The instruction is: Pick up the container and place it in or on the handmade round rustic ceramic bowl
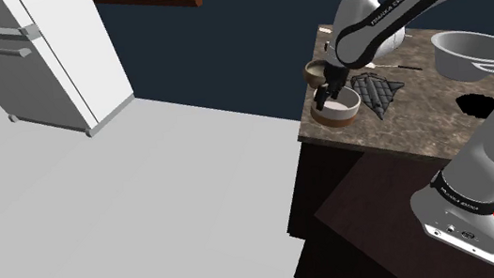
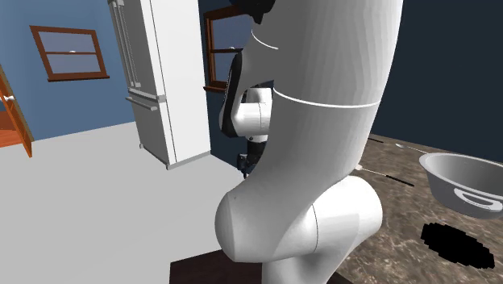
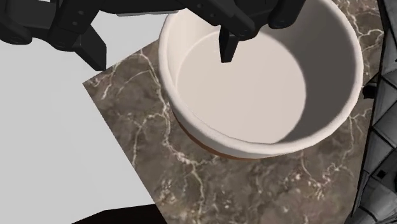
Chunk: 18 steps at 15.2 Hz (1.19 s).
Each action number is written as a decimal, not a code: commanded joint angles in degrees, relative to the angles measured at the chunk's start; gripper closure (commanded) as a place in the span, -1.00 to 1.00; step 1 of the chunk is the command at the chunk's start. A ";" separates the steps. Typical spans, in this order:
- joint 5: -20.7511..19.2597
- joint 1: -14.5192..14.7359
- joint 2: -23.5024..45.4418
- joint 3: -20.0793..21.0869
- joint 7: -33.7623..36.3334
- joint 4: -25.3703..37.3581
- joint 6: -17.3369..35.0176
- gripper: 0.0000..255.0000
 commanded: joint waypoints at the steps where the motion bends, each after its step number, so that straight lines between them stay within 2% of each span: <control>1: 0.25 0.10 1.64 0.01 -0.12 -0.28 1.96 -1.00; 5: 0.89 0.23 4.74 -0.01 -0.58 -0.46 5.23 -1.00; 12: 0.89 0.23 4.72 -0.01 -0.58 -0.46 5.21 -1.00; 13: 0.89 0.23 4.72 -0.01 -0.58 -0.46 5.21 1.00; 18: 0.89 0.23 4.72 -0.01 -0.58 -0.45 5.21 1.00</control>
